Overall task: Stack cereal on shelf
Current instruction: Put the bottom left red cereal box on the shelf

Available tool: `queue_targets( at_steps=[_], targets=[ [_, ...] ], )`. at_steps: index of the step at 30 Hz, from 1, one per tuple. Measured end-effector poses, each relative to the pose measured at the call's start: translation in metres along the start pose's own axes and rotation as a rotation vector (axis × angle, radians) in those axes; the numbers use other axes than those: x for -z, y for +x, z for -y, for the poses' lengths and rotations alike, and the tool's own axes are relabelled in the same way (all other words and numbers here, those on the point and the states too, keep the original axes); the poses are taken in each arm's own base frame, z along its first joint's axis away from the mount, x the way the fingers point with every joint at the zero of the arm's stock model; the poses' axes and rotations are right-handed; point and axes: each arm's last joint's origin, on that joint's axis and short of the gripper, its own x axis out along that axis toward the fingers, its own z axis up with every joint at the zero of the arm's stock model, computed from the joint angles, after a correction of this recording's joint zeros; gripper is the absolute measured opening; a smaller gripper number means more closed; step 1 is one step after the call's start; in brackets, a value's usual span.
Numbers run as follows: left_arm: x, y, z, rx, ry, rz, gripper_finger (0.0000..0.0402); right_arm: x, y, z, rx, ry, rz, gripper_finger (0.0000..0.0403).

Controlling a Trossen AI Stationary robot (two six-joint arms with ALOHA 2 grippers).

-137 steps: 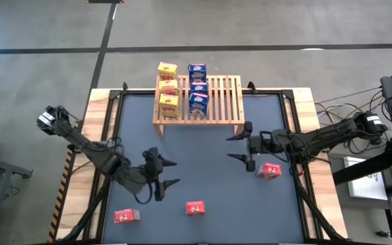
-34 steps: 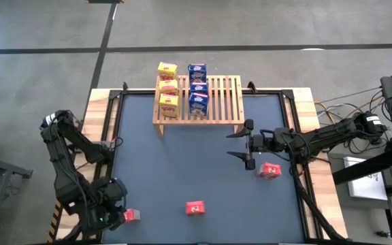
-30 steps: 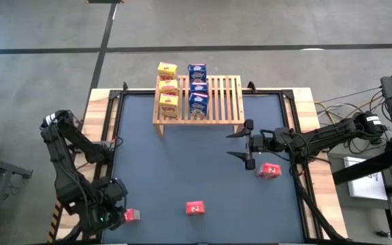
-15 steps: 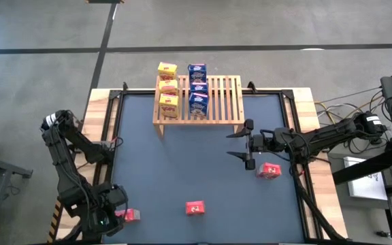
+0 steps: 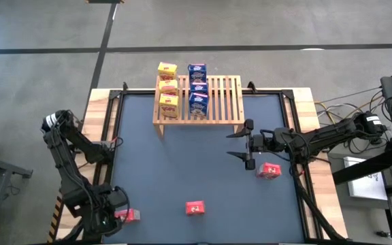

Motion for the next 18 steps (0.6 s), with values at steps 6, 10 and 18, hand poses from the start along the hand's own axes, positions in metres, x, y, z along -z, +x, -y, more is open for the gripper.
queue_targets(
  at_steps=[6, 10, 18],
  targets=[
    [0.002, 0.012, 0.003, -0.039, 0.056, -0.022, 0.0325, 0.002, 0.000, 0.000, 0.004, -0.001, -0.018, 0.0270],
    [0.004, 0.024, 0.009, -0.069, 0.090, -0.053, 0.0325, 0.002, 0.000, 0.000, 0.018, -0.002, -0.021, 0.0270],
    [0.004, 0.027, 0.015, -0.111, 0.129, -0.040, 0.0325, 0.002, 0.000, 0.000, 0.022, 0.000, -0.020, 0.0270]
  ],
)
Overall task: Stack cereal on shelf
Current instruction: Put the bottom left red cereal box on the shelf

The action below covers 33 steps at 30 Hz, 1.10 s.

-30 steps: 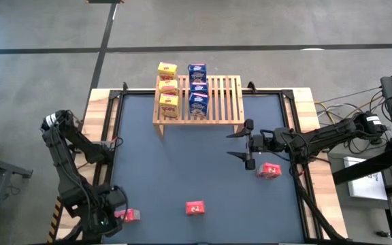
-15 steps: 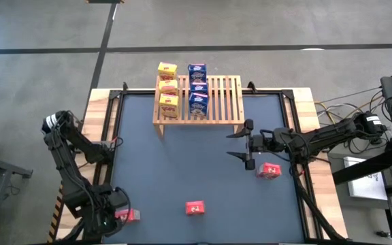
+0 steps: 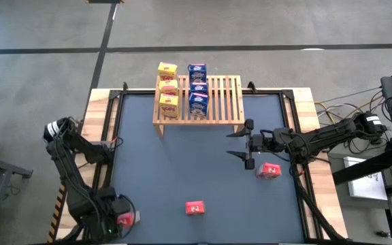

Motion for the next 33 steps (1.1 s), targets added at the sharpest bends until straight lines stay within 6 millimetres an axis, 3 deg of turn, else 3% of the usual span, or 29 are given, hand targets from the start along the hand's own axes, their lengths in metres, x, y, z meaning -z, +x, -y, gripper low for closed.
queue_targets(
  at_steps=[9, 18, 33],
  targets=[
    [-0.003, -0.017, -0.003, -0.083, 0.025, 0.069, 0.0309, 0.000, 0.000, 0.000, 0.001, 0.011, 0.001, 0.0270],
    [-0.004, -0.031, 0.005, -0.020, 0.003, 0.081, 0.0291, 0.000, 0.000, 0.000, 0.001, 0.009, 0.001, 0.0270],
    [-0.004, -0.015, 0.014, -0.034, -0.016, 0.080, 0.0317, 0.000, 0.000, 0.000, 0.001, 0.006, 0.001, 0.0270]
  ],
)
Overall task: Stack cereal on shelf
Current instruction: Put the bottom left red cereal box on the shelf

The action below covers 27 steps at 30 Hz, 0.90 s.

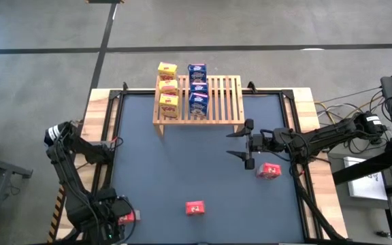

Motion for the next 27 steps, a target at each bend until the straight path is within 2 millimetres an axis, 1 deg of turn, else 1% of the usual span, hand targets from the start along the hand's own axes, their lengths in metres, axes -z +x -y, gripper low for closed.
queue_targets(
  at_steps=[11, 18, 27],
  targets=[
    [0.001, 0.012, 0.004, -0.051, 0.026, -0.004, 0.0320, 0.000, 0.000, 0.000, 0.000, 0.019, 0.000, 0.0270],
    [0.001, 0.013, 0.002, -0.082, 0.029, -0.004, 0.0319, 0.000, 0.000, 0.000, -0.001, 0.067, 0.001, 0.0270],
    [0.001, 0.013, 0.002, -0.086, 0.044, 0.068, 0.0296, 0.001, 0.000, -0.003, -0.024, 0.116, -0.015, 0.0270]
  ],
)
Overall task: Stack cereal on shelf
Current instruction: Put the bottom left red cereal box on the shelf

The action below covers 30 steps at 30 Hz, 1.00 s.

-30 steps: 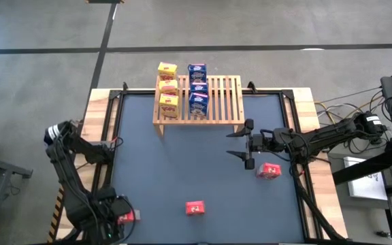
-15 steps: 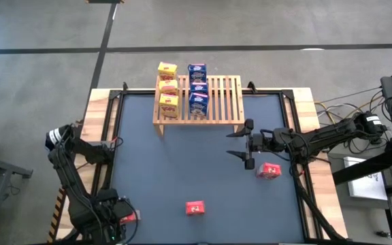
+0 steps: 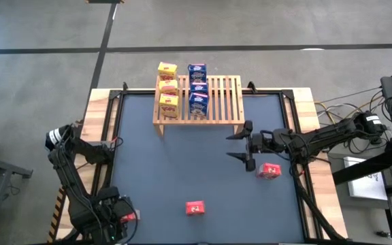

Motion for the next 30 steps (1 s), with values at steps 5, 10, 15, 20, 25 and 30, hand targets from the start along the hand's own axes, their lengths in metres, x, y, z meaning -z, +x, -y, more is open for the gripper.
queue_targets(
  at_steps=[5, 10, 15, 20, 25, 30],
  targets=[
    [0.000, 0.000, 0.000, -0.002, 0.000, 0.015, 0.0283, 0.000, 0.000, -0.001, -0.003, -0.010, -0.001, 0.0270],
    [-0.001, 0.000, 0.000, -0.004, -0.001, 0.030, 0.0273, -0.002, 0.000, -0.001, -0.001, -0.039, 0.023, 0.0270],
    [-0.001, 0.001, -0.001, -0.006, -0.008, 0.030, 0.0263, -0.002, 0.000, 0.000, 0.000, -0.057, 0.025, 0.0270],
    [0.000, 0.005, -0.001, -0.007, -0.008, 0.031, 0.0246, -0.002, 0.000, 0.000, 0.000, -0.079, 0.025, 0.0270],
    [0.002, 0.014, -0.003, -0.008, -0.029, 0.033, 0.0232, -0.002, 0.000, 0.000, 0.000, -0.099, 0.025, 0.0270],
    [0.003, 0.021, -0.004, -0.010, -0.037, 0.048, 0.0231, -0.004, 0.000, 0.000, 0.004, -0.122, 0.041, 0.0270]
  ],
)
